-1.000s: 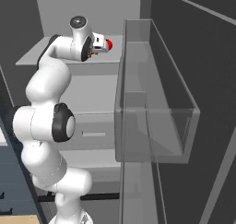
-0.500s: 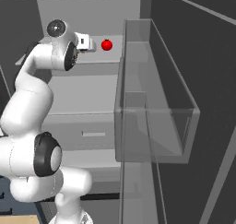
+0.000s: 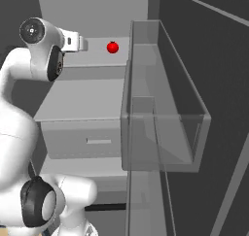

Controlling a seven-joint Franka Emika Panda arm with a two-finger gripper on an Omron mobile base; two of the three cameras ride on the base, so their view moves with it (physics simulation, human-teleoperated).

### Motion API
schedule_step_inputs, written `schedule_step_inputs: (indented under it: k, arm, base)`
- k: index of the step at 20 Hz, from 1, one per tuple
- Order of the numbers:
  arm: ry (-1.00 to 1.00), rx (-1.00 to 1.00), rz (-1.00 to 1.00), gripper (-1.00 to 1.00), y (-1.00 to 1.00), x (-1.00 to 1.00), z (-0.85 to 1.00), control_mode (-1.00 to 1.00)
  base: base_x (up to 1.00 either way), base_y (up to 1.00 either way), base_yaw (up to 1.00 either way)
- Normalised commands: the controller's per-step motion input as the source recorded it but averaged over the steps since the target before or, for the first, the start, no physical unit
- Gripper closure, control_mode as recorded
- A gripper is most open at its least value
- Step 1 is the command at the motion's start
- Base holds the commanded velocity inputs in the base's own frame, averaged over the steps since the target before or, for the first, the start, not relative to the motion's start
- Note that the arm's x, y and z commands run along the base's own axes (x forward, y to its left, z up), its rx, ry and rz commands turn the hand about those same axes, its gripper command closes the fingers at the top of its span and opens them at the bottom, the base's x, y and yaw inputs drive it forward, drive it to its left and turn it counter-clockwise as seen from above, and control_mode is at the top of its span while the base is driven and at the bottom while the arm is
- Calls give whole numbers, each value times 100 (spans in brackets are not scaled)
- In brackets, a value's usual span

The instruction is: Place one tomato and one chicken drumstick in each tupperware on the nearby counter, to pack two identical lunches.

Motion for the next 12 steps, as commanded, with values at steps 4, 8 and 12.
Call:
schedule_step_inputs:
  k: [4,8,12]
  arm:
    - [32,1,0,100,25,-100,-51,-100]
    - [31,-5,0,100,10,-100,-100,-100]
    - [20,-3,0,100,0,-75,-75,100]
  base:
    - [0,0,0]
    - [0,0,0]
    - [-25,0,1]
